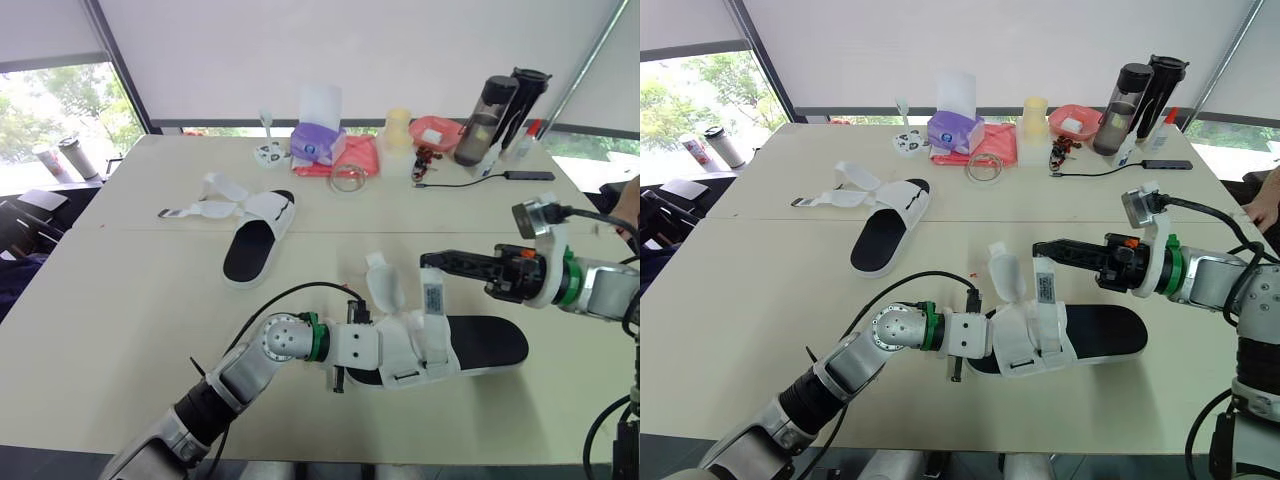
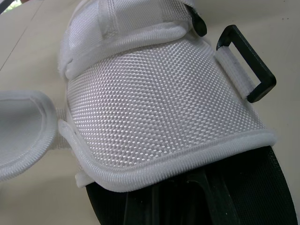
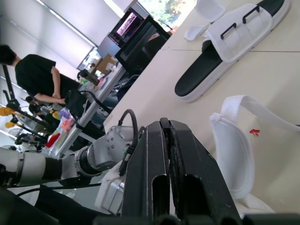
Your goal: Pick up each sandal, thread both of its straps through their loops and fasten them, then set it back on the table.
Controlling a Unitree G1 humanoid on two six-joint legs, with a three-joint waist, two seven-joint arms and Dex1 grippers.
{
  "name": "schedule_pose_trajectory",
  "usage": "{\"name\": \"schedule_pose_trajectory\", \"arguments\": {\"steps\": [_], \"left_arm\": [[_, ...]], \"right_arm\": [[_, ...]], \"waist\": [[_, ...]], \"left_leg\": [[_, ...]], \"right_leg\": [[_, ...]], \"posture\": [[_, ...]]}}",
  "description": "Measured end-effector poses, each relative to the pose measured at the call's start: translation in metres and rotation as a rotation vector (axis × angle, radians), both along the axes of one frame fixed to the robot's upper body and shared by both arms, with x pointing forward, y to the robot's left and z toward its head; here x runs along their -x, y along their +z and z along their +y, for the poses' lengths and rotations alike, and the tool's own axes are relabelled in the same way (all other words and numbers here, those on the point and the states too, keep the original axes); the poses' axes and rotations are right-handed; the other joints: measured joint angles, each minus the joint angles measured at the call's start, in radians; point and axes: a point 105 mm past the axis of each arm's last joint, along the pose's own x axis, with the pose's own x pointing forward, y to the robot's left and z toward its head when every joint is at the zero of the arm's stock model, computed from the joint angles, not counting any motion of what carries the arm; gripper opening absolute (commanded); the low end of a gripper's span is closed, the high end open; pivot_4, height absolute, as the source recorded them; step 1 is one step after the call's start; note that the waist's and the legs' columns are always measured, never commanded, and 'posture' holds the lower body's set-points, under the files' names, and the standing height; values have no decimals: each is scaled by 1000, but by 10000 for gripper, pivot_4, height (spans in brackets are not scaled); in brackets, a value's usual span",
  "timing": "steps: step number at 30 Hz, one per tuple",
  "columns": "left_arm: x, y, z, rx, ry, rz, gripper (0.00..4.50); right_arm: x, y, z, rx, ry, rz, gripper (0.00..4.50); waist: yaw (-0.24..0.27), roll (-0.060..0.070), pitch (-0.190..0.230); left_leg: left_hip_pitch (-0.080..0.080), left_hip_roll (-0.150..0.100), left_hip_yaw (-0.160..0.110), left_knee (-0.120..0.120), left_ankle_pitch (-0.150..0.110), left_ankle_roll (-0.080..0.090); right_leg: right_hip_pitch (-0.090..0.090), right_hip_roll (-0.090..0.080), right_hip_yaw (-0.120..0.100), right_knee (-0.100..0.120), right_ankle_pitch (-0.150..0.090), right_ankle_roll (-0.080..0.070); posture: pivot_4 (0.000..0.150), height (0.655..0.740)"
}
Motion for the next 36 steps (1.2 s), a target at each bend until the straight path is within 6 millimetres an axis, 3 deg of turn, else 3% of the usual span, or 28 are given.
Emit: {"name": "schedule_pose_trajectory", "arguments": {"steps": [12, 31, 36], "left_arm": [[-1, 0, 0, 3, 8, -3, 0], [-1, 1, 0, 14, 28, -4, 0], [-1, 0, 0, 16, 34, -3, 0]], "right_arm": [[-37, -30, -2, 71, -126, 38, 698], [-57, -81, -8, 309, -173, 117, 698], [-57, -87, -6, 360, -153, 110, 698]], "waist": [[-2, 0, 0], [-3, 0, 0], [-3, 0, 0]], "left_leg": [[1, 0, 0, 0, 0, 0], [2, 0, 1, 0, 0, 0], [4, 0, 1, 0, 0, 0]], "right_leg": [[-1, 0, 0, 1, 0, 0], [0, 1, 0, 2, 0, 0], [1, 1, 0, 2, 0, 0]], "posture": [[1500, 7400], [1500, 7400], [1500, 7400]]}}
